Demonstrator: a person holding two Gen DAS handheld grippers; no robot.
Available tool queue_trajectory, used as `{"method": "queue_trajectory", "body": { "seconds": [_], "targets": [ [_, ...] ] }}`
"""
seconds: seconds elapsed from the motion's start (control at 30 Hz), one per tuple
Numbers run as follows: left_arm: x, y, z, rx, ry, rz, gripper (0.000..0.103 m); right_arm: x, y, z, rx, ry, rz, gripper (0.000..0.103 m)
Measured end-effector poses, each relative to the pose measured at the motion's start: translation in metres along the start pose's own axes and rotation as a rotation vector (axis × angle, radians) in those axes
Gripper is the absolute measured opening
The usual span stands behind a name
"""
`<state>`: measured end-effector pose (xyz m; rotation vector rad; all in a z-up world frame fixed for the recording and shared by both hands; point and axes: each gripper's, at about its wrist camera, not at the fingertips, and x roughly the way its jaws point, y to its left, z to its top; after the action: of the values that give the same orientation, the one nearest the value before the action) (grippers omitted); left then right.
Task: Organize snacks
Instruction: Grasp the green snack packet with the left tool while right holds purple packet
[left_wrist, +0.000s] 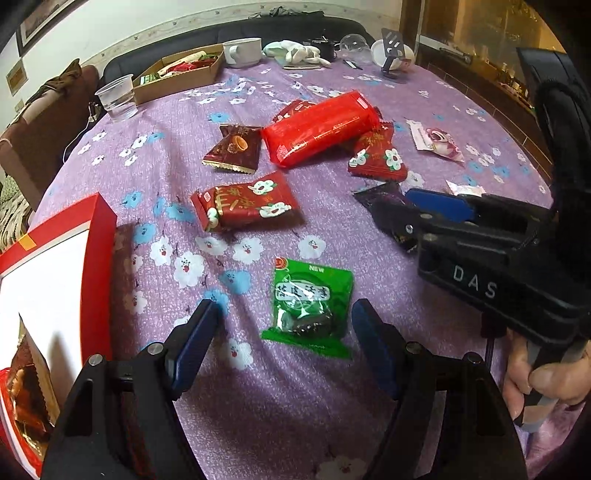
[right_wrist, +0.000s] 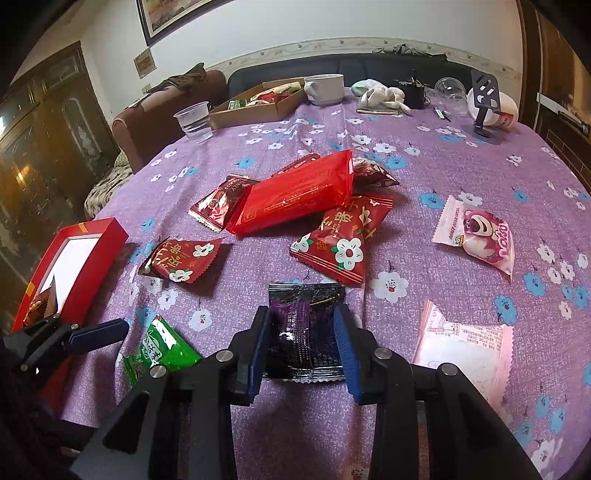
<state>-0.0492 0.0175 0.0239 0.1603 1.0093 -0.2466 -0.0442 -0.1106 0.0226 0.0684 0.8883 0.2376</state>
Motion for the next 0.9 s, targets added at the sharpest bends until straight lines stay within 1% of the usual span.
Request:
{"method": "queue_trajectory", "body": {
  "seconds": [0.1, 0.17, 0.2, 0.23, 0.3, 0.37, 0.47, 0.6, 0.67, 0.73, 0.9],
  "targets": [
    [0.003, -0.001, 0.003, 0.020, 0.001, 0.012, 0.075, -0.001, 0.002, -0.001, -0.009, -0.002, -0.008, 0.036],
    [0.004, -0.003, 0.002, 0.036, -0.013, 0.006, 0.075, -0.001, 0.002, -0.001, -0.011, -0.003, -0.011, 0.035],
    [0.004, -0.003, 0.002, 0.041, -0.024, 0.004, 0.073, -0.001, 0.002, -0.001, -0.009, -0.004, -0.010, 0.035],
    [0.004, -0.003, 0.002, 0.045, -0.038, 0.001, 0.068, -0.001, 0.001, -0.001, -0.008, -0.004, -0.009, 0.034],
    [0.004, -0.005, 0.003, 0.057, -0.057, -0.009, 0.050, -0.002, 0.001, -0.001, -0.002, -0.006, -0.005, 0.033],
    [0.003, -0.007, 0.003, 0.082, -0.070, -0.017, 0.041, -0.003, -0.001, 0.000, 0.012, -0.010, 0.009, 0.030],
    [0.002, -0.008, 0.002, 0.096, -0.080, -0.012, 0.040, -0.004, -0.002, 0.000, 0.020, -0.014, 0.018, 0.029],
    [0.000, -0.001, -0.001, 0.059, -0.083, -0.044, 0.037, -0.005, -0.005, 0.001, 0.037, -0.017, 0.032, 0.028],
    [-0.005, 0.004, -0.003, 0.034, -0.088, -0.061, 0.037, -0.005, -0.009, 0.002, 0.063, -0.015, 0.053, 0.027],
    [-0.012, 0.007, -0.004, 0.014, -0.105, -0.081, 0.037, -0.006, -0.013, 0.002, 0.088, -0.017, 0.073, 0.027],
    [-0.035, 0.014, -0.007, -0.003, -0.159, -0.076, 0.037, -0.006, -0.019, 0.003, 0.128, -0.021, 0.103, 0.026]
  ]
}}
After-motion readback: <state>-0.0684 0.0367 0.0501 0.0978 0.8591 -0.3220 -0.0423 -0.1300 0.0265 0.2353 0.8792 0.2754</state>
